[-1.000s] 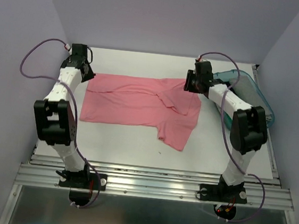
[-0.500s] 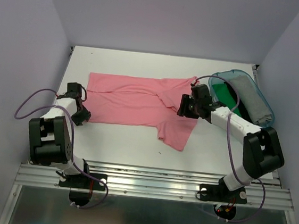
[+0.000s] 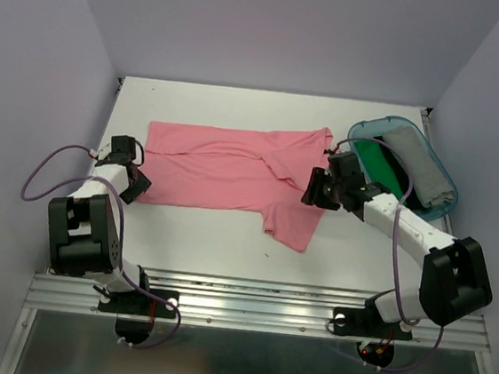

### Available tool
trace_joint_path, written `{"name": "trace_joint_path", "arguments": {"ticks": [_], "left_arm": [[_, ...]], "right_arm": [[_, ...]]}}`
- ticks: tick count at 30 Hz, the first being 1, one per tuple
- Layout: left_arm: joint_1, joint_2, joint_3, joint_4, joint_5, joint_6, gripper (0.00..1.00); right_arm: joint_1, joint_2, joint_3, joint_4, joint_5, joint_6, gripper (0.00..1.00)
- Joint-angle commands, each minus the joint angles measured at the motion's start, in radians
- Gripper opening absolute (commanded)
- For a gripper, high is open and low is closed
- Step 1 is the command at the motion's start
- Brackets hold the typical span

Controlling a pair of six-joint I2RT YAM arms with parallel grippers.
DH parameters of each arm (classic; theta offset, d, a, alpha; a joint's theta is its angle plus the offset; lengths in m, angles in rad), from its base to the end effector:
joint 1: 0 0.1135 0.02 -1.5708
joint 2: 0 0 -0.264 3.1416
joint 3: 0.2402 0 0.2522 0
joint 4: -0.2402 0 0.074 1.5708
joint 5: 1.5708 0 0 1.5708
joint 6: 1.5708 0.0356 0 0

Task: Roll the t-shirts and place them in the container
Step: Fold the T-shirt at the center of the board.

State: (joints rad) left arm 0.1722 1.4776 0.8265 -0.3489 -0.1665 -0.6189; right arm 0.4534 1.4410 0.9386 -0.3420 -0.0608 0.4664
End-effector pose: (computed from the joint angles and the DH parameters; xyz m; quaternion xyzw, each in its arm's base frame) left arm 0.2804 0.0547 0.1838 -0.3900 0.8734 0.0157 0.2913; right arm 0.2707 0.1343 0.2280 -0.0047 0.9344 0.1831 0.3056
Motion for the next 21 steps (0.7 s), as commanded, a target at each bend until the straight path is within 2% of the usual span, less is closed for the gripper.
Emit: {"name": "trace_joint_path", "arguments": {"ticks": [1, 6, 8, 9, 10, 13, 18, 21], "left_arm": [[0.006, -0.042, -0.036, 0.048, -0.024, -0.018, 0.48], [0.006, -0.050, -0.046, 0.070, -0.015, -0.008, 0.38], [0.006, -0.019, -0.027, 0.073, -0.001, -0.004, 0.28], [0.004, -0.010, -0.021, 0.074, 0.001, -0.002, 0.19], [0.006, 0.003, -0.015, 0.074, 0.007, -0.002, 0.00], [0.006, -0.003, 0.002, 0.079, 0.034, 0.001, 0.00], [0.006, -0.046, 0.011, 0.083, 0.074, -0.005, 0.00], [0.006, -0.054, 0.016, 0.080, 0.084, -0.007, 0.00]], "right_arm": [[0.007, -0.079, -0.049, -0.064, 0.007, 0.057, 0.53], [0.007, -0.134, -0.099, -0.109, 0.016, 0.103, 0.53], [0.007, -0.154, -0.122, -0.132, 0.022, 0.133, 0.53], [0.016, -0.177, -0.130, -0.150, 0.019, 0.146, 0.53], [0.016, -0.189, -0.148, -0.160, 0.022, 0.158, 0.54], [0.025, -0.235, -0.200, -0.193, 0.027, 0.227, 0.61], [0.065, -0.303, -0.336, -0.129, -0.026, 0.409, 0.62], [0.088, -0.286, -0.369, -0.086, -0.048, 0.452, 0.61]]}}
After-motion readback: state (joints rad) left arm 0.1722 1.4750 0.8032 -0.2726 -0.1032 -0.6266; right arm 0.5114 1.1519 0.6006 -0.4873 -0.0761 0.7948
